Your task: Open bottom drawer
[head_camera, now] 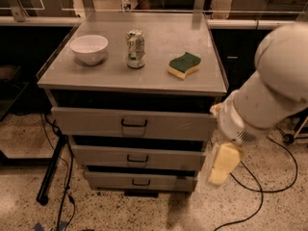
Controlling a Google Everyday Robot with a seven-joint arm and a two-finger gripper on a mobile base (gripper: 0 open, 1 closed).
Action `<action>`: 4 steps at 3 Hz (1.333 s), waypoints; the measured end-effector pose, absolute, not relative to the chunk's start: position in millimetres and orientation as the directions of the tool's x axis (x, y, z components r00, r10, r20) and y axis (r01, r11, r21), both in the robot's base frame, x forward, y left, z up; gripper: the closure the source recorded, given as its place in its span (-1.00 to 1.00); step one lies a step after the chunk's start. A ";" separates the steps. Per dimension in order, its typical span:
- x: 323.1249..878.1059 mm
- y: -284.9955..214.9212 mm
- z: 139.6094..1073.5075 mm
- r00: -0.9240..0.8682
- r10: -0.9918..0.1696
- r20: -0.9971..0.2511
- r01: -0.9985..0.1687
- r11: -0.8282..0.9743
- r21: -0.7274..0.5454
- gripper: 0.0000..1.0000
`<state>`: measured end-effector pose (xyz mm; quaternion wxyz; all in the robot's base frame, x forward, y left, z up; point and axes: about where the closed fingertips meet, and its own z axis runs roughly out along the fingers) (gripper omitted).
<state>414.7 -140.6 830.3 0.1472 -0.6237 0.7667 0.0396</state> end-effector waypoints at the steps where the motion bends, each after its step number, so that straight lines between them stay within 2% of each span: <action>1: 417.7 -124.3 775.3 -0.175 -0.934 -0.311 -0.975 0.208 -0.077 -1.00; 2: 424.9 -110.1 723.3 -0.169 -0.926 -0.339 -0.981 0.189 -0.029 -1.00; 4: 416.7 -105.6 702.0 -0.181 -0.923 -0.340 -0.982 0.191 0.005 -1.00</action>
Offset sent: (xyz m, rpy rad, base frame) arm 0.0173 0.0426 -0.1543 0.1173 0.1193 0.0557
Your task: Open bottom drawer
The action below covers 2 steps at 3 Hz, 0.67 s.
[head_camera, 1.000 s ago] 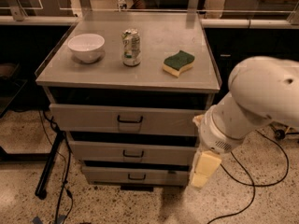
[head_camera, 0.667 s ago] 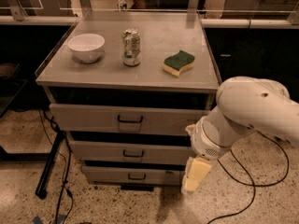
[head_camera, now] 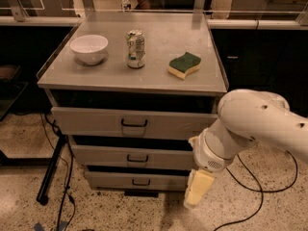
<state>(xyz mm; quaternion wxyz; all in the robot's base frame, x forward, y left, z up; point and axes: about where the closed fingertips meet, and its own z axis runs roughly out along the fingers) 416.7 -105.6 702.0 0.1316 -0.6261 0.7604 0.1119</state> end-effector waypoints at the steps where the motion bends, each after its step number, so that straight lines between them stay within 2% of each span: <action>1: 409.1 -93.5 647.8 -0.195 -0.919 -0.341 -0.981 0.186 0.061 -1.00; 2: 412.1 -81.4 599.8 -0.202 -0.907 -0.369 -0.979 0.179 0.096 -1.00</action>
Offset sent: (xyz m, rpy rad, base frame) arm 0.0006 0.0375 -0.1530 0.0892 0.1080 0.0244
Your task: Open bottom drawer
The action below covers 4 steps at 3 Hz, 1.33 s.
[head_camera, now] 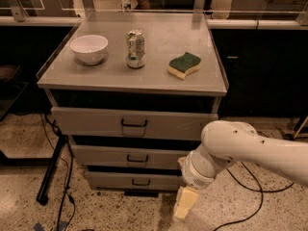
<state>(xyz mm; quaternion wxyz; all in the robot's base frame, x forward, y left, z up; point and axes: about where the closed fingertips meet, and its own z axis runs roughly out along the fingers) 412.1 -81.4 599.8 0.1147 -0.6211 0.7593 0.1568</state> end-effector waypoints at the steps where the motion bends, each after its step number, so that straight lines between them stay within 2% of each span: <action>1: 412.1 -81.3 599.8 -0.202 -0.907 -0.369 -0.979 0.179 0.096 -1.00; 4: 386.4 -56.1 472.5 -0.231 -0.863 -0.449 -0.962 0.132 0.240 -1.00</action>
Offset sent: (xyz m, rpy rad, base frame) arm -0.0451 0.0188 -0.0917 0.1690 0.1562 0.0251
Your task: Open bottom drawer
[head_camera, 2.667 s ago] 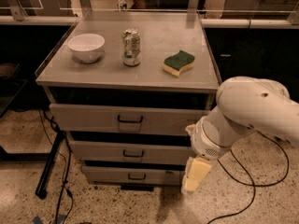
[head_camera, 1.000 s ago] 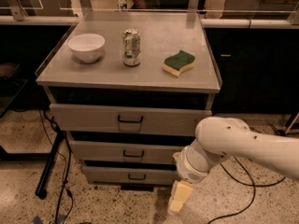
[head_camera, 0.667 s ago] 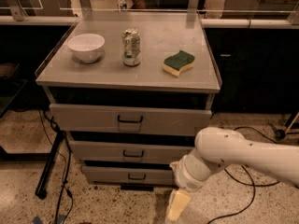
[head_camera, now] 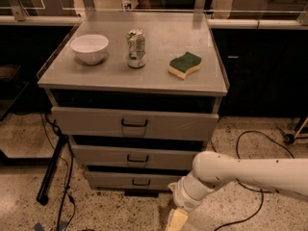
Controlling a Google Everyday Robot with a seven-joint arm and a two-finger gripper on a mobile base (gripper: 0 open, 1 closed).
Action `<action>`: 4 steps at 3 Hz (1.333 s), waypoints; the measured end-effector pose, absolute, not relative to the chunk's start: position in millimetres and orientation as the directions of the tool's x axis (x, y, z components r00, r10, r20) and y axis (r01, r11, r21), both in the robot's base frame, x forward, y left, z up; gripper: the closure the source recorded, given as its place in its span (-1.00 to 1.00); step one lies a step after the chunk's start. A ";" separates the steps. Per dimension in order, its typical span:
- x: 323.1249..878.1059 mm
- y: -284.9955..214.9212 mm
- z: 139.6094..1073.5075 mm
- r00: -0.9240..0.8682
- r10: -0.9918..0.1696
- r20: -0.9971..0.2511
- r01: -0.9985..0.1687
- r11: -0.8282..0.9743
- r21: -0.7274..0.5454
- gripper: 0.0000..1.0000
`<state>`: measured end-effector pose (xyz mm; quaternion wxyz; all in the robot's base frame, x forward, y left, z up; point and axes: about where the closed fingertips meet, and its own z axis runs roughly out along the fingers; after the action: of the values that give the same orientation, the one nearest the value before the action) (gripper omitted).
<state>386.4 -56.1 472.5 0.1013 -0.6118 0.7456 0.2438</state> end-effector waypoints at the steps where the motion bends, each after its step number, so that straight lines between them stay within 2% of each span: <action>1: 386.1 -56.1 472.1 -0.231 -0.863 -0.449 -0.962 0.132 0.241 -1.00; 4: 397.3 -58.2 414.1 -0.209 -0.878 -0.431 -0.975 0.155 0.157 -1.00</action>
Offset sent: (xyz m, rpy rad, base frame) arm -0.0170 0.0087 -0.0298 -0.0409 -0.0448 -0.0257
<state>397.3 -58.2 414.1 0.1199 -0.6173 0.7505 0.2034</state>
